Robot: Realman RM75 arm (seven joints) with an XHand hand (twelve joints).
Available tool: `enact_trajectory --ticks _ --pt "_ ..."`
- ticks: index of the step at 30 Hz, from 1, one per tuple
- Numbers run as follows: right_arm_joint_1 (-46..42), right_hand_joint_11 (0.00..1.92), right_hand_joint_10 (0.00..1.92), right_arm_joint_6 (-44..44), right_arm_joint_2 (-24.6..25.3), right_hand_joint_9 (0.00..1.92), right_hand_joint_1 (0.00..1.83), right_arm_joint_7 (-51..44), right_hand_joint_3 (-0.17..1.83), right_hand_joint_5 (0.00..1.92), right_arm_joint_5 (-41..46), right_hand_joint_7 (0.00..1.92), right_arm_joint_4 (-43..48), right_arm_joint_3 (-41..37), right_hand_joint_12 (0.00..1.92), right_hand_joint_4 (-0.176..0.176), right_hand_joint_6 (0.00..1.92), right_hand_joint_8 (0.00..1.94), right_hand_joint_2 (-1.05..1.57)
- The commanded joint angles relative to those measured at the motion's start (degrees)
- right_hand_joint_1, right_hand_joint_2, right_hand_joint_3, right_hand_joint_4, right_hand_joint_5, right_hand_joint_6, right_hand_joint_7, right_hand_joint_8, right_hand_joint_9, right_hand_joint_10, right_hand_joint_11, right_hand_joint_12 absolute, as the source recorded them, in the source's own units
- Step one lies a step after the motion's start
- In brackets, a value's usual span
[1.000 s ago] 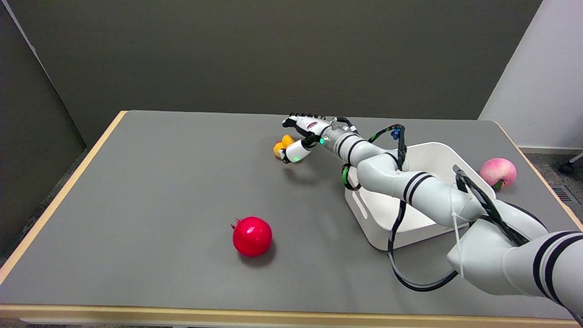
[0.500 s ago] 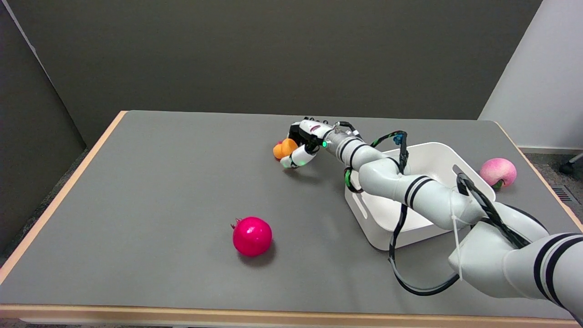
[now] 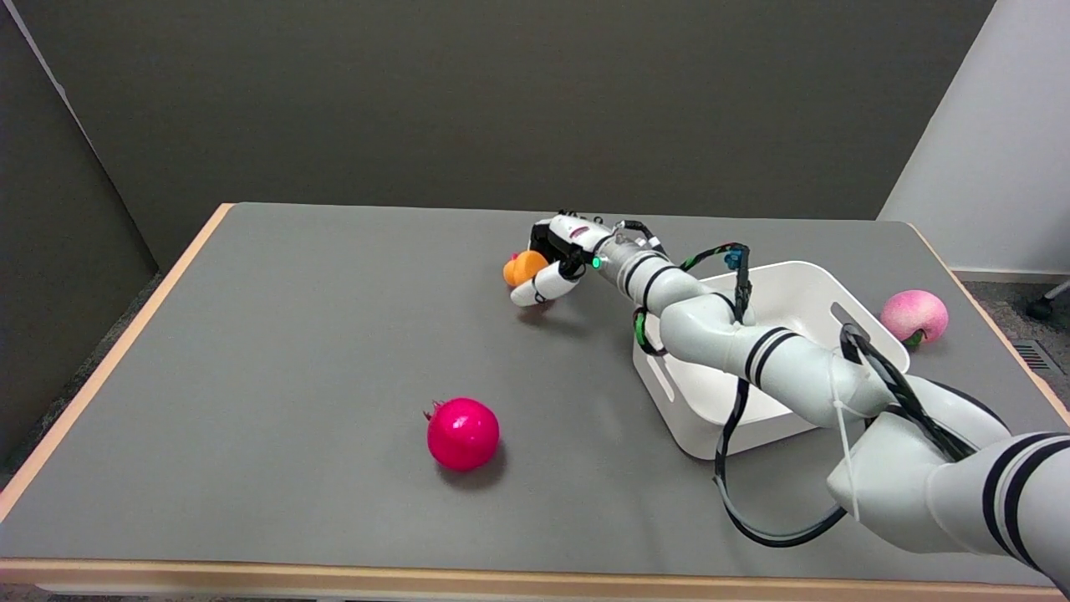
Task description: Pick up the yellow duck.
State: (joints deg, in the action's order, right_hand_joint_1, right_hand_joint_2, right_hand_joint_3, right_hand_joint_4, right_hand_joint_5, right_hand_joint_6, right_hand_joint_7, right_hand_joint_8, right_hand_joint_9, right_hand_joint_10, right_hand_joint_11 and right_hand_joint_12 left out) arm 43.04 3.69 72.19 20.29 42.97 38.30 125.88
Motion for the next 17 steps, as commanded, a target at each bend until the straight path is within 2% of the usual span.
enact_trajectory --ticks 1,7,9,14,17 --pt "-6.17 0.06 1.73 12.8 -4.97 0.68 1.14 -1.5 0.14 0.46 0.42 0.72 19.3 -12.34 1.92 -0.152 1.59 1.66 1.28" --pt "-17.09 0.07 1.74 19.31 -10.48 0.69 1.13 -2.86 0.15 0.46 1.48 0.73 36.62 -22.18 1.92 -0.144 1.59 1.66 1.28" --pt "-22.81 0.05 1.75 23.83 -12.76 0.69 1.12 -6.64 0.13 0.46 3.43 0.72 42.78 -26.25 1.92 -0.143 1.6 1.68 1.29" --pt "-38.37 0.05 1.78 36.29 -15.8 0.7 1.11 -14.2 0.11 0.45 11.84 0.71 51.48 -32.8 1.92 -0.145 1.61 1.69 1.31" --pt "-46.57 0.09 1.77 44.46 -17.38 0.72 1.13 -15.89 0.12 0.46 14.28 0.73 53.44 -34.02 1.92 -0.151 1.59 1.66 1.29"
